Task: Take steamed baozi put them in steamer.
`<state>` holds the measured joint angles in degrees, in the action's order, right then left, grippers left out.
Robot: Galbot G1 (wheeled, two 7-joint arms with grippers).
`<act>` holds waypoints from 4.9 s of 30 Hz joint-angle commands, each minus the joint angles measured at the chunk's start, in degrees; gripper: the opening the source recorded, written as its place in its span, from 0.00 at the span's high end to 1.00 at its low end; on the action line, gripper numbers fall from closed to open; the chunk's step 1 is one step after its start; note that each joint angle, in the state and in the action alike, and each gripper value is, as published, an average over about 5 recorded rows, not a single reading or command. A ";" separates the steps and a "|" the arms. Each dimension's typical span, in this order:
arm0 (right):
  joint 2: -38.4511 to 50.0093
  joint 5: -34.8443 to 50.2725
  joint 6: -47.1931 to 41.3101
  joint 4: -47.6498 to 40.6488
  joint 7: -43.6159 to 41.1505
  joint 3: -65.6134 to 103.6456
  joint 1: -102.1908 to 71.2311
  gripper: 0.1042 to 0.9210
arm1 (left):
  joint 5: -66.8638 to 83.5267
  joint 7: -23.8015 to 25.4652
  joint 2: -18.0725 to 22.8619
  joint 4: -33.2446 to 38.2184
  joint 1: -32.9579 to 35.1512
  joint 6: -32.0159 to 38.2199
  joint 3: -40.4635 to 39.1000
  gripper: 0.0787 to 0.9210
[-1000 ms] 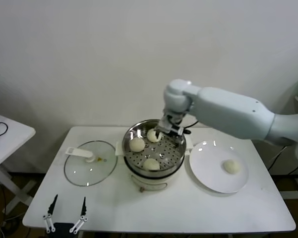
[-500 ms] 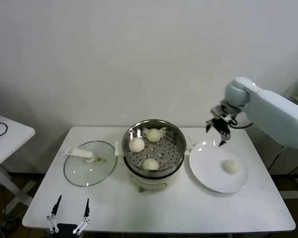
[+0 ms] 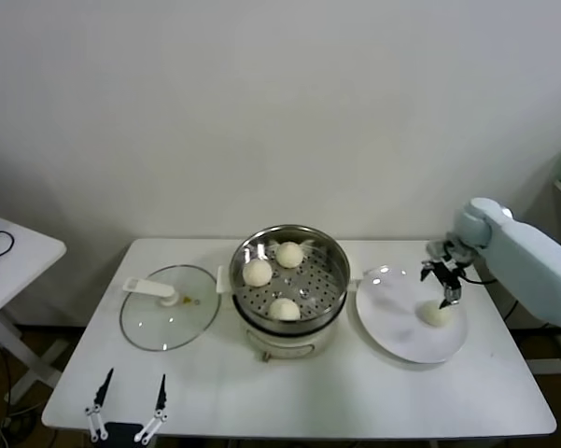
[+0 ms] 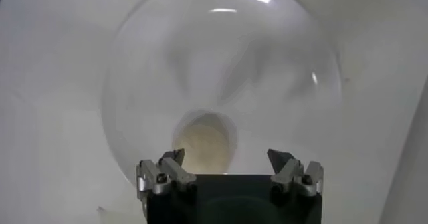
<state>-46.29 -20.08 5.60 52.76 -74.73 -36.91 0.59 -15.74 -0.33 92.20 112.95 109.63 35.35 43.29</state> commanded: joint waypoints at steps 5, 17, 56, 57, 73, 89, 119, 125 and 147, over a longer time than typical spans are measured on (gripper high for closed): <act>-3.02 -4.64 0.40 -7.94 2.36 5.03 -6.18 0.12 | 0.12 -0.01 0.76 -0.20 -0.30 -0.16 0.30 0.12; -3.10 -3.79 0.18 -9.03 2.23 4.43 -6.63 0.12 | 0.03 0.01 0.77 -0.61 -0.69 -0.42 0.27 0.12; 5.40 41.16 -18.57 34.01 6.05 -4.67 14.43 0.54 | -0.50 -0.04 0.52 -2.10 -1.47 0.44 -0.71 0.12; 5.31 41.09 -18.69 34.42 6.31 -5.61 14.45 0.54 | -0.50 -0.06 0.50 -2.23 -1.47 0.53 -0.74 0.12; -2.25 32.77 -20.96 26.94 11.33 -19.28 15.37 0.54 | -0.99 -0.24 0.64 -3.50 -1.69 1.05 -1.58 0.12; -3.61 30.96 -20.81 23.45 12.47 -18.93 13.54 0.53 | -0.75 -0.20 0.49 -4.89 -2.68 0.91 -1.41 0.12; -7.05 48.44 -18.69 19.52 40.67 13.92 4.24 0.12 | -0.73 0.75 -0.64 -4.57 -4.42 0.01 -2.56 0.12; -6.97 51.34 -18.01 29.15 56.04 30.30 -13.20 0.12 | -0.52 0.79 -0.81 -3.67 -4.35 -0.08 -2.70 0.12; -31.56 42.13 -3.03 58.56 63.36 77.12 -75.97 0.12 | 1.02 0.89 -0.92 1.91 -5.77 -2.77 -4.10 0.12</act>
<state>-62.53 26.06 -4.27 97.45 -15.01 16.91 -42.45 -15.47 0.42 92.20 112.84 104.65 33.48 39.20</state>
